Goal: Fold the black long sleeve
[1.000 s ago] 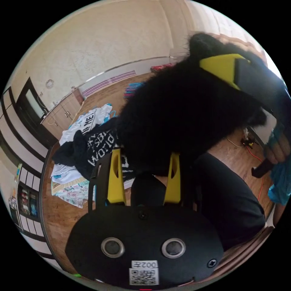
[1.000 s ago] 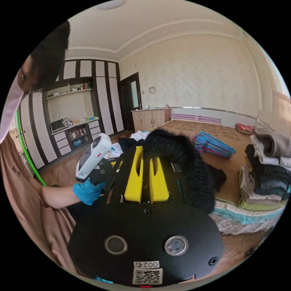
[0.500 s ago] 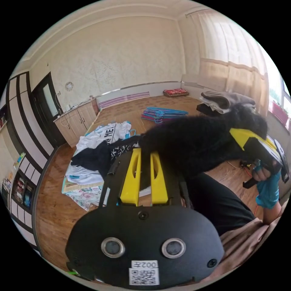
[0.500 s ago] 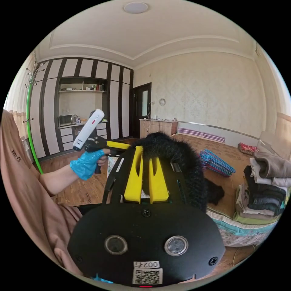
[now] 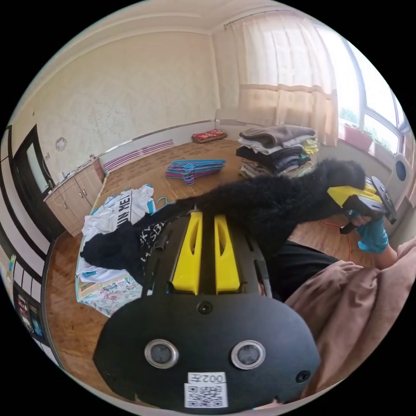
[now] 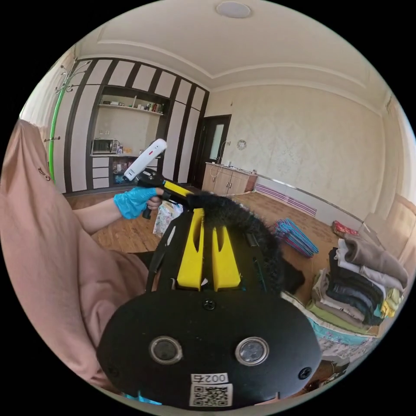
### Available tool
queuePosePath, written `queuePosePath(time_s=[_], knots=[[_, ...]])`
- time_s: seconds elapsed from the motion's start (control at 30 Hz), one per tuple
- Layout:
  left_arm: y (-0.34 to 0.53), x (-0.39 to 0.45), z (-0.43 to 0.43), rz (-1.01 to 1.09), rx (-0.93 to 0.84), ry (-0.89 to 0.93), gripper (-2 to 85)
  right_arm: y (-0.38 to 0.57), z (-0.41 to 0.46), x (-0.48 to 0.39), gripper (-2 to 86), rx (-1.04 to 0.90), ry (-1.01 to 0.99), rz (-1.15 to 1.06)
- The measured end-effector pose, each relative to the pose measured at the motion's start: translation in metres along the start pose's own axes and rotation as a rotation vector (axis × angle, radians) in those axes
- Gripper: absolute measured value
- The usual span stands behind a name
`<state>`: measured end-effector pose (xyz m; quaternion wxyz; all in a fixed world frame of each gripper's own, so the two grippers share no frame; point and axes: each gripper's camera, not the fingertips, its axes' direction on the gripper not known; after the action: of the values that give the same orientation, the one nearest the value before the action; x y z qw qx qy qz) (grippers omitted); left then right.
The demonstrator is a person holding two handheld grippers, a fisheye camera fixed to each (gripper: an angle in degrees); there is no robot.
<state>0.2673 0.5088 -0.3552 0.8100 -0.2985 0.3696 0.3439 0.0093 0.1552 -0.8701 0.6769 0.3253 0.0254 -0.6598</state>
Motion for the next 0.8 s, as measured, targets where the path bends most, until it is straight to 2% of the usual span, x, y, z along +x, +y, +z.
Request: queuePosePath(time_s=[0.13, 0.2, 0.37, 0.5, 0.63, 0.8], knots=[[-0.001, -0.005, 0.001, 0.050, -0.063, 0.073, 4.4, 0.012, 0.015, 0.009, 1.2, -0.102, -0.055, 0.007], [-0.001, -0.006, 0.001, 0.079, -0.099, 0.080, 4.3, 0.019, 0.029, 0.021, 3.4, -0.181, -0.143, -0.005], [0.002, -0.018, -0.008, 0.122, -0.184, 0.089, 3.5, 0.031, 0.050, 0.047, 6.5, -0.305, -0.209, -0.046], [0.004, -0.038, -0.022, 0.112, -0.246, 0.132, -0.4, 0.040, 0.057, 0.080, 7.5, -0.345, -0.170, -0.023], [-0.001, -0.071, -0.046, 0.041, -0.199, 0.117, -1.0, 0.045, 0.071, 0.110, 8.1, -0.353, -0.084, 0.027], [-0.024, -0.103, -0.036, -0.005, -0.212, -0.018, 0.8, 0.034, 0.123, 0.159, 9.1, -0.285, -0.042, 0.120]])
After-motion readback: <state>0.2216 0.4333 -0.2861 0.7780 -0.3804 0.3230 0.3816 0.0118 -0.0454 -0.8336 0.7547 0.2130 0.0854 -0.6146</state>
